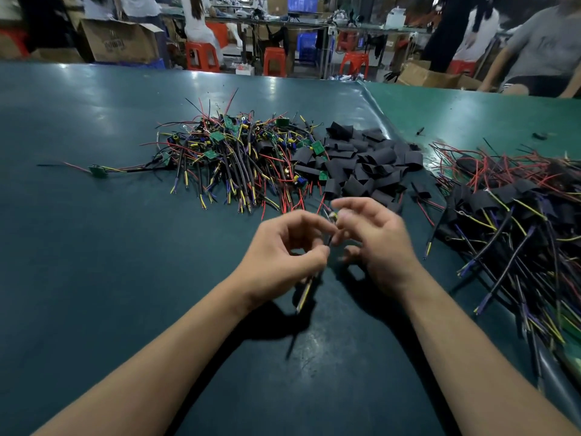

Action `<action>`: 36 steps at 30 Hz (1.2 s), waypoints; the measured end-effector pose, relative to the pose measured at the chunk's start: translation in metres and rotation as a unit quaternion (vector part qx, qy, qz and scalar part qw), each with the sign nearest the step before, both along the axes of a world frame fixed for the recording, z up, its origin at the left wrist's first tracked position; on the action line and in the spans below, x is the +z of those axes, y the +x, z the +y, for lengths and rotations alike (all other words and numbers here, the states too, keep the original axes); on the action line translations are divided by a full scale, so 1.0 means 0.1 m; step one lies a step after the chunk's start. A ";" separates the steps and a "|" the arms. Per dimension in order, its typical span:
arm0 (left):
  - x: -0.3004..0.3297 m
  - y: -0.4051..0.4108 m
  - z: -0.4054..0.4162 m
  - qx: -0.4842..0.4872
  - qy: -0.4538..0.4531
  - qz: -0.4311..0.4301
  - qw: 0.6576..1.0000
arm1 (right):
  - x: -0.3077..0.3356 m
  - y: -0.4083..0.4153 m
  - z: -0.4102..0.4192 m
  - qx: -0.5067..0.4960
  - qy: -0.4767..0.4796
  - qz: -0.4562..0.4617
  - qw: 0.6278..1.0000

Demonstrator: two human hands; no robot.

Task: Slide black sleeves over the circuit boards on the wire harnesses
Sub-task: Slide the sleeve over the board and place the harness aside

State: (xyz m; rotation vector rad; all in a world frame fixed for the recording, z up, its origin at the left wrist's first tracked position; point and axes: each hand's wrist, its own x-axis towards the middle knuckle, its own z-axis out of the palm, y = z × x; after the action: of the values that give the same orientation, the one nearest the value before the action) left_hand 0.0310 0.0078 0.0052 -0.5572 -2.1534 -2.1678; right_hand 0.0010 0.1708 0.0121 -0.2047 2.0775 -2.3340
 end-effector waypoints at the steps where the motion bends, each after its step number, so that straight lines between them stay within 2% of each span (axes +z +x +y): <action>1: -0.01 0.01 0.01 -0.040 0.016 -0.005 0.999 | -0.03 0.01 -0.03 0.004 0.053 0.031 0.998; 3: -0.02 0.00 0.00 -0.069 0.061 -0.023 0.995 | -0.07 0.00 -0.04 0.016 0.094 0.051 0.994; 6: 0.00 -0.06 -0.03 -0.050 0.149 -0.035 0.987 | -0.08 -0.02 -0.01 0.035 0.057 0.023 0.998; 8: 0.01 -0.09 -0.03 -0.068 0.184 -0.037 0.980 | -0.09 -0.01 -0.04 0.022 0.159 0.088 0.983; 9: 0.02 -0.09 -0.03 -0.077 0.196 -0.043 0.977 | -0.10 0.00 -0.06 0.007 0.230 0.138 0.963; 11: 0.05 -0.11 -0.05 -0.079 0.230 -0.079 0.967 | -0.16 -0.02 -0.08 -0.042 0.281 0.193 0.939; 14: 0.10 -0.16 -0.15 -0.019 0.286 -0.129 0.949 | -0.15 -0.12 0.02 -0.168 0.187 0.160 0.955; 16: 0.12 -0.20 -0.21 0.015 0.314 -0.145 0.938 | -0.10 -0.19 0.16 -0.243 0.116 0.147 0.952; 19: 0.11 -0.23 -0.24 0.056 0.299 -0.154 0.940 | -0.04 -0.23 0.28 -0.298 0.018 0.125 0.946; 22: 0.11 -0.23 -0.22 0.080 0.279 -0.152 0.945 | 0.03 -0.21 0.30 -0.301 -0.077 0.099 0.945; 24: 0.11 -0.22 -0.22 0.103 0.272 -0.152 0.945 | 0.10 -0.18 0.33 -0.237 -0.105 0.105 0.960; 26: 0.12 -0.22 -0.23 0.129 0.269 -0.145 0.943 | 0.17 -0.18 0.33 -0.186 -0.070 0.142 0.970; 28: 0.11 -0.23 -0.22 0.149 0.266 -0.140 0.942 | 0.25 -0.29 0.31 -0.186 -0.032 0.158 0.969; 33: 0.08 -0.28 -0.21 0.164 0.269 -0.155 0.936 | 0.51 -0.91 0.28 -0.233 0.060 0.134 0.961; 36: 0.03 -0.33 -0.20 0.165 0.253 -0.153 0.941 | 0.59 -1.30 0.31 -0.224 0.162 0.120 0.953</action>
State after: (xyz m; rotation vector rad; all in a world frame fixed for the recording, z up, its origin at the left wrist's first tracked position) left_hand -0.0025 -0.0124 0.0085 0.1711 -1.5290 -2.5759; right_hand -0.1293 0.2014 0.0714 -0.0089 2.8507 -2.2119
